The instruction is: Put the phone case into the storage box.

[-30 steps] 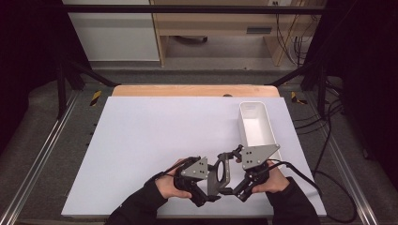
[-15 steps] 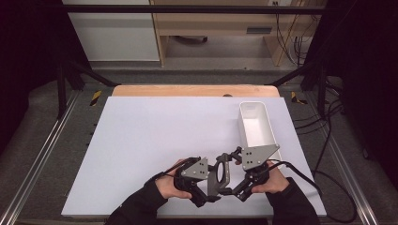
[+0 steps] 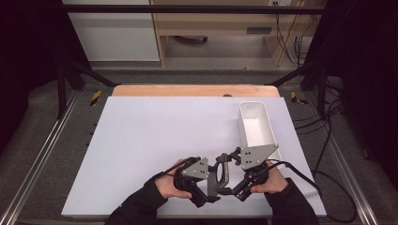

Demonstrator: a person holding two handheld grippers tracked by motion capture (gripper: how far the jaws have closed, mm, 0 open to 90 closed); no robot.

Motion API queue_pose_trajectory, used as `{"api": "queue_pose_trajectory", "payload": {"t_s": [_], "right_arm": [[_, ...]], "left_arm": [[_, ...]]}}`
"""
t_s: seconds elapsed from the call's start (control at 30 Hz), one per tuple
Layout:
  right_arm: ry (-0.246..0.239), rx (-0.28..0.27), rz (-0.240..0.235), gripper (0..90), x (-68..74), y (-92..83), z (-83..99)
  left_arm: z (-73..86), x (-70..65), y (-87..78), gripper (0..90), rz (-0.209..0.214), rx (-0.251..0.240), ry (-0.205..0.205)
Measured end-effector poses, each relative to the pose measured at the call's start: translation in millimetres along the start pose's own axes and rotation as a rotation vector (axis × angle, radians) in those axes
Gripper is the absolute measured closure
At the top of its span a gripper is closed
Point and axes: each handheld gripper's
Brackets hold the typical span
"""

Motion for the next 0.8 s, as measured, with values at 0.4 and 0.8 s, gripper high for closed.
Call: {"api": "queue_pose_trajectory", "payload": {"t_s": [0.4,0.8], "right_arm": [[0.006,-0.026,0.045,12.0,1.1,-10.4,-3.9],[0.037,-0.04,0.157,11.9,-0.2,-25.9,-9.7]], "left_arm": [[7.8,6.4,-10.5,4.4,-0.034,-0.008,-0.058],[23.0,18.1,-34.1,1.8,-0.143,-0.05,-0.151]]}}
Point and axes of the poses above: each handheld gripper's, and its own axes: y roughly forward along the jaws, z roughly out of its underside, x roughly to its left, and after that the axes turned 15 degrees about -z, right-handed
